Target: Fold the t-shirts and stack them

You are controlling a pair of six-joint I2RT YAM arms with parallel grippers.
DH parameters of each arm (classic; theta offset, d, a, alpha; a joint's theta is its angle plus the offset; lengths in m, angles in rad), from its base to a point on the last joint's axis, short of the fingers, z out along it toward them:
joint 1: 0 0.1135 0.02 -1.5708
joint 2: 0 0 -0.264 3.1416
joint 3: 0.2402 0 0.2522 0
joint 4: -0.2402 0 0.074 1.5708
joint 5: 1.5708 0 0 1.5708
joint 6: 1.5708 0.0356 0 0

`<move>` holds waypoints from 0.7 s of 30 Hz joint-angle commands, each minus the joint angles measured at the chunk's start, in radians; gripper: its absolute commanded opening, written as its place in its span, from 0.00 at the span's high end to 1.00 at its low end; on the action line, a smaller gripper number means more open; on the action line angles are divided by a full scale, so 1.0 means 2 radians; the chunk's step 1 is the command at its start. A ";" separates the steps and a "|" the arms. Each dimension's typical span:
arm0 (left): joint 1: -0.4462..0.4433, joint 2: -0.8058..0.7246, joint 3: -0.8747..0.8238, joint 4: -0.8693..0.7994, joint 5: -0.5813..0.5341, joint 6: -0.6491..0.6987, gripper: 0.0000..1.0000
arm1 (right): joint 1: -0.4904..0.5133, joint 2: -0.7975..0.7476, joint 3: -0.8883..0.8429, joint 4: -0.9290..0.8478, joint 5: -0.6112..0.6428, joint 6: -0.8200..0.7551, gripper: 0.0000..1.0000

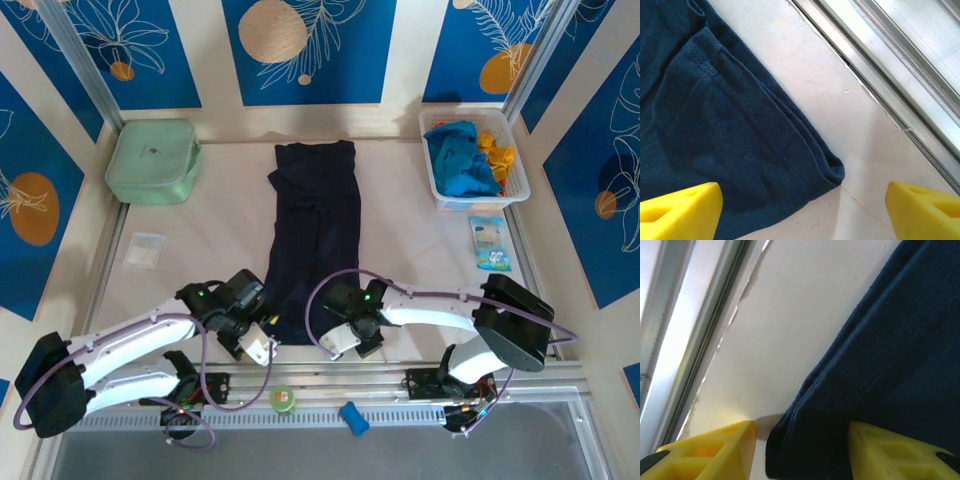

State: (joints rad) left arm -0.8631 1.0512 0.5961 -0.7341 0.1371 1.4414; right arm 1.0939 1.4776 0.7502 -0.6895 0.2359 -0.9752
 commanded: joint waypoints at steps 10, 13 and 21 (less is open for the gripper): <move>-0.005 0.056 -0.007 0.014 -0.001 0.006 0.29 | 0.008 -0.011 -0.025 0.007 0.003 0.016 0.52; -0.004 0.070 -0.011 0.027 -0.003 0.006 0.34 | 0.008 -0.014 -0.026 0.007 0.001 0.017 0.52; -0.002 0.108 -0.030 0.066 0.005 -0.004 0.47 | 0.010 -0.009 -0.025 0.012 -0.003 0.026 0.56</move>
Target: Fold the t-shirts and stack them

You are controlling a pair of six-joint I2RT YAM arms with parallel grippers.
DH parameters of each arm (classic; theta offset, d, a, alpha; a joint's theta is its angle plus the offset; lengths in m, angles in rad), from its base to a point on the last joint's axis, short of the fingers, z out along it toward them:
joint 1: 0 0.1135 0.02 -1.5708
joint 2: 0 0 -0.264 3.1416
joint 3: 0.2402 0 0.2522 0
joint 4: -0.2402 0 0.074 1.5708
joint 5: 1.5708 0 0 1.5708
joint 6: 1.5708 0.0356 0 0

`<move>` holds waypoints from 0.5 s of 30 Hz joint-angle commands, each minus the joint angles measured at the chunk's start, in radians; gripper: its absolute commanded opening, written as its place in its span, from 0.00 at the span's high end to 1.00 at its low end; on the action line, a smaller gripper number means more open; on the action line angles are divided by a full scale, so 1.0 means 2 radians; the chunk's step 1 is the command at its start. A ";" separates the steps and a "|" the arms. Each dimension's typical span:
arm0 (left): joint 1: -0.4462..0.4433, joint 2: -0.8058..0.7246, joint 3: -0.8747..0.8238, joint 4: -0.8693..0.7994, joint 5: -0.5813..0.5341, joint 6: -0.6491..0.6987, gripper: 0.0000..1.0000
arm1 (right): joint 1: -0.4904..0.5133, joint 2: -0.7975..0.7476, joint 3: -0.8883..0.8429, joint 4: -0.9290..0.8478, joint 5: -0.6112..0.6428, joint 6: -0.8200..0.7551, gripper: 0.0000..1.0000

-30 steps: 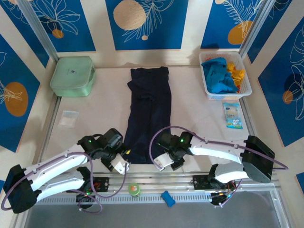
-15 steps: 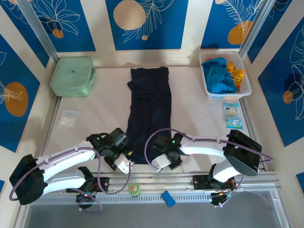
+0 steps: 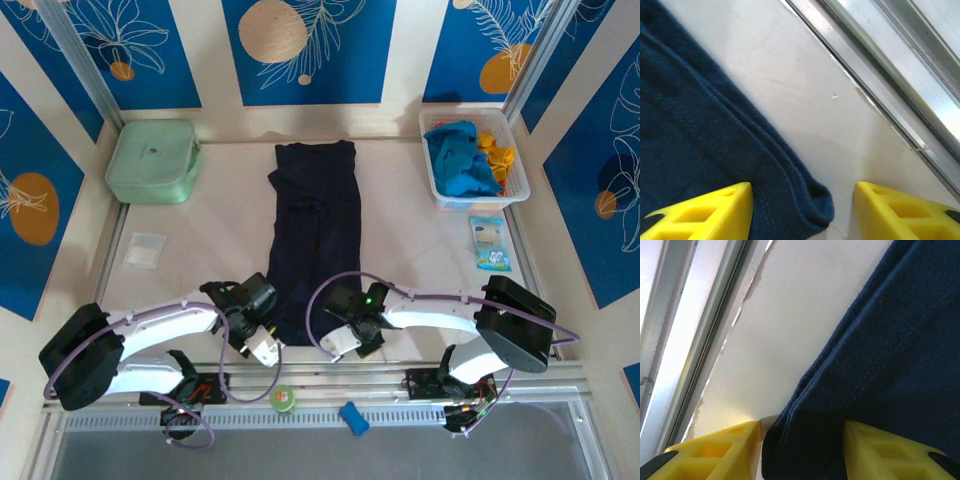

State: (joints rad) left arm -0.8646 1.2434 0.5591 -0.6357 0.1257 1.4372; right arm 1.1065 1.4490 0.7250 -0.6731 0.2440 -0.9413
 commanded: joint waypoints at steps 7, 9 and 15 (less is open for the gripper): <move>0.000 0.039 -0.012 0.036 0.011 -0.002 0.73 | 0.004 0.001 -0.018 0.018 -0.004 0.016 0.65; 0.000 0.047 -0.009 0.044 0.010 -0.003 0.77 | 0.004 0.000 -0.017 0.018 0.000 0.017 0.68; 0.000 0.050 -0.001 0.057 0.008 -0.014 1.00 | 0.001 -0.002 -0.012 0.010 -0.001 0.020 0.94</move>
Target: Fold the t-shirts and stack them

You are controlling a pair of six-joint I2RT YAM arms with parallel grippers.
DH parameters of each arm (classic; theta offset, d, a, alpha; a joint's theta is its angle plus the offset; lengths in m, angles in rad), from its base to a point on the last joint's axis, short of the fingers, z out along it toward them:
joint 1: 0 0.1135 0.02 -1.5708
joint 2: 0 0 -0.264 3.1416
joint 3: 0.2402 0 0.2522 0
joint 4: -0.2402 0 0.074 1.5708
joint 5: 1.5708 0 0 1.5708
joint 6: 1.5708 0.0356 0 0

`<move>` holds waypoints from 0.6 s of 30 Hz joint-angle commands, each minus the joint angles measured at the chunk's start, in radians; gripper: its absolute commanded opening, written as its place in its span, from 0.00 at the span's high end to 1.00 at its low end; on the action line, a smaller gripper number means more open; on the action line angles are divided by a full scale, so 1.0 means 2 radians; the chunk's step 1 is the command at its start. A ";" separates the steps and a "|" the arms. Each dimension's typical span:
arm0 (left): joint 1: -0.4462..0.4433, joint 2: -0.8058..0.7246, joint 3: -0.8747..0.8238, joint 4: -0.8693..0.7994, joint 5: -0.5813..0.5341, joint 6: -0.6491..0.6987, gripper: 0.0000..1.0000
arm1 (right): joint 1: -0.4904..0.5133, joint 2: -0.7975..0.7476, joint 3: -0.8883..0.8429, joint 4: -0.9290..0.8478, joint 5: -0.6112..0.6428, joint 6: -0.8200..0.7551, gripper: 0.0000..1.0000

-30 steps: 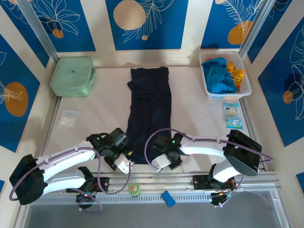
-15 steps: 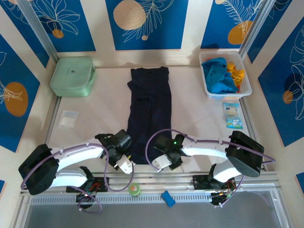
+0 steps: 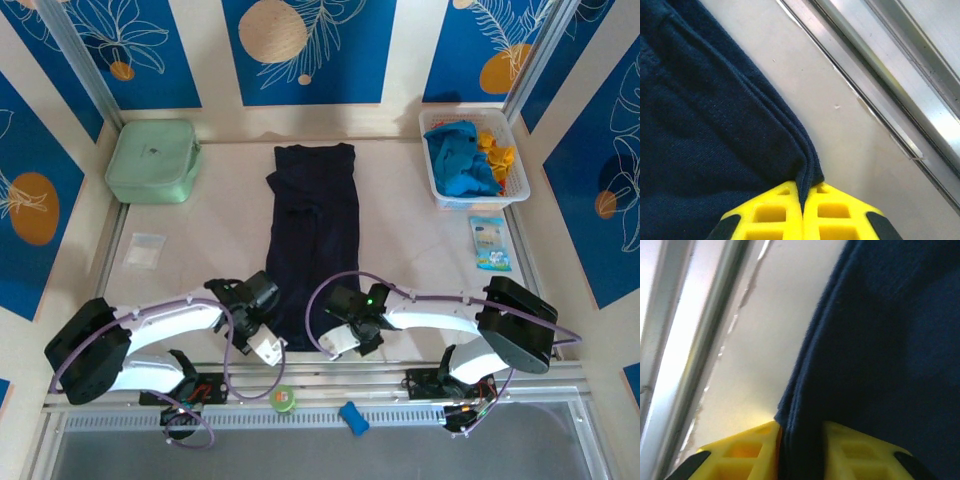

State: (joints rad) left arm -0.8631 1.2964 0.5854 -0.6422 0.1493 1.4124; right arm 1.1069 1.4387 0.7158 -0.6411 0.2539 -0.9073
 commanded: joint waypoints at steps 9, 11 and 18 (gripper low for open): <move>-0.004 -0.027 0.076 -0.032 -0.005 -0.060 1.00 | -0.014 -0.058 0.012 -0.048 -0.032 0.015 1.00; -0.009 -0.046 0.104 -0.058 -0.006 -0.091 1.00 | -0.017 -0.087 0.019 -0.060 -0.045 0.016 1.00; -0.029 -0.116 0.154 -0.081 -0.040 -0.166 1.00 | -0.055 -0.152 0.047 -0.096 -0.066 0.015 1.00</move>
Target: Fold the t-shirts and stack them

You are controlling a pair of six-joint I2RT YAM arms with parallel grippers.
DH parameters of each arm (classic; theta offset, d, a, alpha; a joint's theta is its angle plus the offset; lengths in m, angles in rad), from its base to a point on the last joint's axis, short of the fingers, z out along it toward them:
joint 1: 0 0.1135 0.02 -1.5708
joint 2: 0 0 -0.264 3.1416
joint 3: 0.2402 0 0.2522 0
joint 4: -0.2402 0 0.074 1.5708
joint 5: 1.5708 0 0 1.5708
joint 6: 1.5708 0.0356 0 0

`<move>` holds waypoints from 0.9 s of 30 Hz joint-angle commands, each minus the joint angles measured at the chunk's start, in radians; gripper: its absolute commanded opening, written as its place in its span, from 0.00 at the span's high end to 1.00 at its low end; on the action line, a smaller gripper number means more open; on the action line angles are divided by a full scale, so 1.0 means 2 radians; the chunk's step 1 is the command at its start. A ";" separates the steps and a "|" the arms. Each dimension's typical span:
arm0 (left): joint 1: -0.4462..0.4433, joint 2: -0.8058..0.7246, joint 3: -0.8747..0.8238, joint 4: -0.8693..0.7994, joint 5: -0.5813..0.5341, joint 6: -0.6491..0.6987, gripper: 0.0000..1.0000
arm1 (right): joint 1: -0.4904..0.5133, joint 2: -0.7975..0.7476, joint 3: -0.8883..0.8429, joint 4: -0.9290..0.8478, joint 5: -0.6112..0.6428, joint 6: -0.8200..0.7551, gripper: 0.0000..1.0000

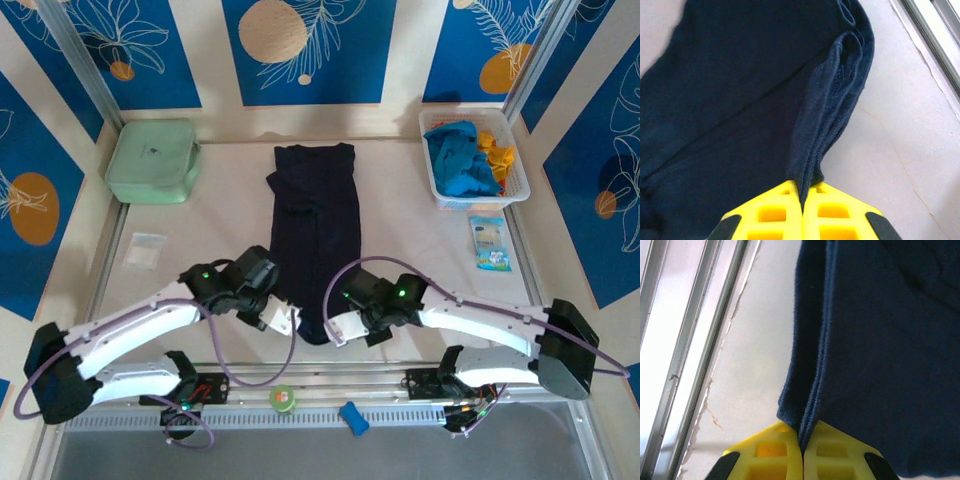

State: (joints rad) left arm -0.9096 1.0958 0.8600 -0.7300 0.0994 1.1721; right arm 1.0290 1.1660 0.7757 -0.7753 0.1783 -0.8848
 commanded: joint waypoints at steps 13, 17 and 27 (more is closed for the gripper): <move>0.076 0.011 0.014 0.161 -0.105 -0.060 1.00 | -0.174 0.064 0.154 0.055 0.000 0.004 1.00; 0.123 0.063 0.036 0.212 -0.097 -0.058 1.00 | -0.217 0.114 0.194 0.066 -0.016 -0.004 1.00; 0.188 0.194 0.091 0.321 -0.100 -0.051 1.00 | -0.283 0.230 0.257 0.123 -0.008 0.021 1.00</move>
State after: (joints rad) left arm -0.5575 1.4395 0.9985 -0.1871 -0.0898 1.0710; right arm 0.4828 1.5959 1.2526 -0.5827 0.1833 -0.8700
